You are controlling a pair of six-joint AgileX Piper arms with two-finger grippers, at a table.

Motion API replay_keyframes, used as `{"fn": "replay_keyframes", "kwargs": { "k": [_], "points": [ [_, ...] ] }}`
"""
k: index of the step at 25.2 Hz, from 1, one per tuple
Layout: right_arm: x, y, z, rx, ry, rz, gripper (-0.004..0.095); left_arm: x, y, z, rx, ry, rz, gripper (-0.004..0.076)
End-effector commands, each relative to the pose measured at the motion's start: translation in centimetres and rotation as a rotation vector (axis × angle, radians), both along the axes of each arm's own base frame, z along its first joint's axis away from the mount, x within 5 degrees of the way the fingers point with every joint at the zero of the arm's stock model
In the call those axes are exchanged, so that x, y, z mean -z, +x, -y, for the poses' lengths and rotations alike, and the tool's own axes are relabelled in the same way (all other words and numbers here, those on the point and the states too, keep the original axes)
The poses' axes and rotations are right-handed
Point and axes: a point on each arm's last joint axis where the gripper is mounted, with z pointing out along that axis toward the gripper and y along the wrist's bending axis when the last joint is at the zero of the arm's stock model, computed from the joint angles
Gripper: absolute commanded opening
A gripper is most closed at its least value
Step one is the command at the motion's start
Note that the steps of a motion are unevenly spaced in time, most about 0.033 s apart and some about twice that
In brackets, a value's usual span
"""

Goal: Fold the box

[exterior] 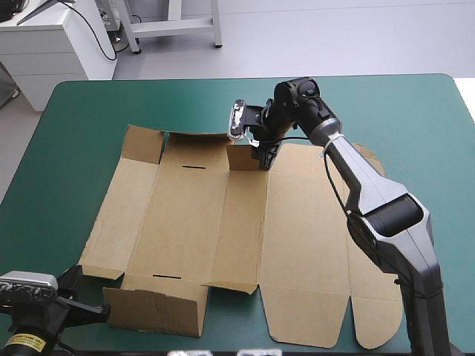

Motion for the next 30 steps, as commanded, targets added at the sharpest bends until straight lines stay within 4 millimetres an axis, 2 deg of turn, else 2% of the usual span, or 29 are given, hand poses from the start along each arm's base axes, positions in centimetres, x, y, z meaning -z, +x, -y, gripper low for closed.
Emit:
{"fn": "replay_keyframes", "kwargs": {
  "k": [1, 7, 8, 9, 10, 11, 14, 15, 18, 20, 26, 30],
  "points": [
    [-5.4, -1.5, 1.2, 0.036, 0.035, 0.12, 0.0515, -1.3, 0.3, 0.1, 0.001, -0.021, 0.077, -0.0008],
    [-9.0, -2.7, 3.0, 0.124, 0.053, 0.214, 0.0511, -1.3, 0.3, 0.1, 0.001, -0.021, 0.077, -0.0008],
    [-10.6, -3.3, 4.0, 0.176, 0.091, 0.229, 0.0493, -1.3, 0.3, 0.1, 0.001, -0.021, 0.077, -0.0008],
    [-11.1, -3.4, 4.6, 0.205, 0.106, 0.229, 0.0465, -1.3, 0.3, 0.1, 0.001, -0.021, 0.077, -0.0008],
    [-12.2, -3.8, 5.9, 0.285, 0.143, 0.218, 0.0344, -1.3, 0.3, 0.1, 0.001, -0.021, 0.077, -0.0008],
    [-12.5, -3.8, 6.6, 0.322, 0.158, 0.212, 0.028, -1.3, 0.3, 0.1, 0.001, -0.021, 0.077, -0.0008],
    [-13.5, -3.8, 8.7, 0.489, 0.244, 0.18, 0.0002, -1.3, 0.3, 0.1, 0.001, -0.021, 0.077, -0.0008],
    [-14.5, -4.1, 10.1, 0.571, 0.324, 0.154, -0.0013, -1.3, 0.3, 0.1, 0.001, -0.021, 0.077, -0.0008],
    [-16.0, -5.6, 12.4, 0.61, 0.422, 0.116, -0.0019, -1.3, 0.3, 0.1, 0.001, -0.021, 0.077, -0.0008],
    [-15.2, -6.7, 13.9, 0.664, 0.386, 0.082, -0.0019, -1.3, 0.3, 0.1, 0.001, -0.021, 0.077, -0.0008],
    [-12.2, -9.9, 16.4, 0.739, 0.292, -0.004, -0.0019, -1.3, 0.3, 0.1, 0.001, -0.021, 0.077, -0.0008],
    [-11.0, -12.0, 18.0, 0.817, 0.318, -0.01, -0.0019, -1.3, 0.3, 0.1, 0.001, -0.021, 0.077, -0.0008]
  ]
}}
